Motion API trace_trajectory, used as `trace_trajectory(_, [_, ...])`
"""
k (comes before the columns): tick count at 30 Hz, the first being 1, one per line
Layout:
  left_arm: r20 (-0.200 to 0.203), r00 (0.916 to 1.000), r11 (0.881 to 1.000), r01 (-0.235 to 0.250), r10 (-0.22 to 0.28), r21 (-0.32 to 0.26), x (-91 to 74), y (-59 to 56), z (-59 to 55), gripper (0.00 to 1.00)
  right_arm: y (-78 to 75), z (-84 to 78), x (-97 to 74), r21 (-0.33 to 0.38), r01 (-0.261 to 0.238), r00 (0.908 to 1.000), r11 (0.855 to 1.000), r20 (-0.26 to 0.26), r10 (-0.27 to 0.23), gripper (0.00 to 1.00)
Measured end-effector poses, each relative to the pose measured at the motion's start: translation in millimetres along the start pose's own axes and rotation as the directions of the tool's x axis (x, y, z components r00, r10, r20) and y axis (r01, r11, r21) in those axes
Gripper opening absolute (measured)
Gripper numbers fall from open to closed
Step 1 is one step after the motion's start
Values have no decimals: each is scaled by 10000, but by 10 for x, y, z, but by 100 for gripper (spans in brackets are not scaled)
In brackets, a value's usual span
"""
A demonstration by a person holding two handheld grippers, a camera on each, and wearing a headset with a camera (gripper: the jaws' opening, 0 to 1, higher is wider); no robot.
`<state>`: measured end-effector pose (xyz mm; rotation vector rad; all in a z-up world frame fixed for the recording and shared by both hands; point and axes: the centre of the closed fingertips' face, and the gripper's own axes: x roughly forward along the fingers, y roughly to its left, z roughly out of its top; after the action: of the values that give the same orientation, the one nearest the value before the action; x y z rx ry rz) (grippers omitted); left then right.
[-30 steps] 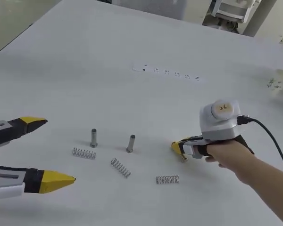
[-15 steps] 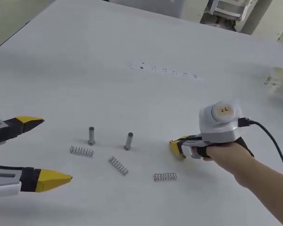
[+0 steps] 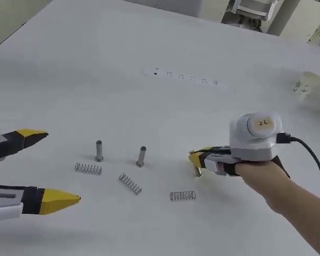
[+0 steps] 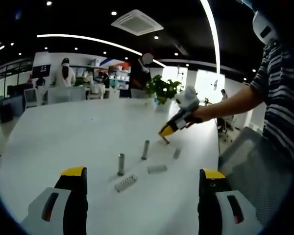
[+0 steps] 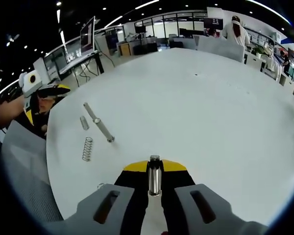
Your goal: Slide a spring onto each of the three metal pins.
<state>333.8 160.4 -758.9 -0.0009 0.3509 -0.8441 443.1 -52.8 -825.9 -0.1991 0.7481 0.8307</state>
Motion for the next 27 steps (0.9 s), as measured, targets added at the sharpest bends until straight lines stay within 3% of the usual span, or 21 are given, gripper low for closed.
trace_trajectory(11, [25, 10000, 10000, -22, 22, -13, 9, 29, 15, 91, 9, 65, -34, -215, 18, 9991, 9998, 419, -8, 5])
trace_trajectory(27, [-96, 9999, 10000, 70, -69, 27, 48, 25, -21, 91, 50, 73, -73, -497, 53, 9986, 9987, 537, -27, 5])
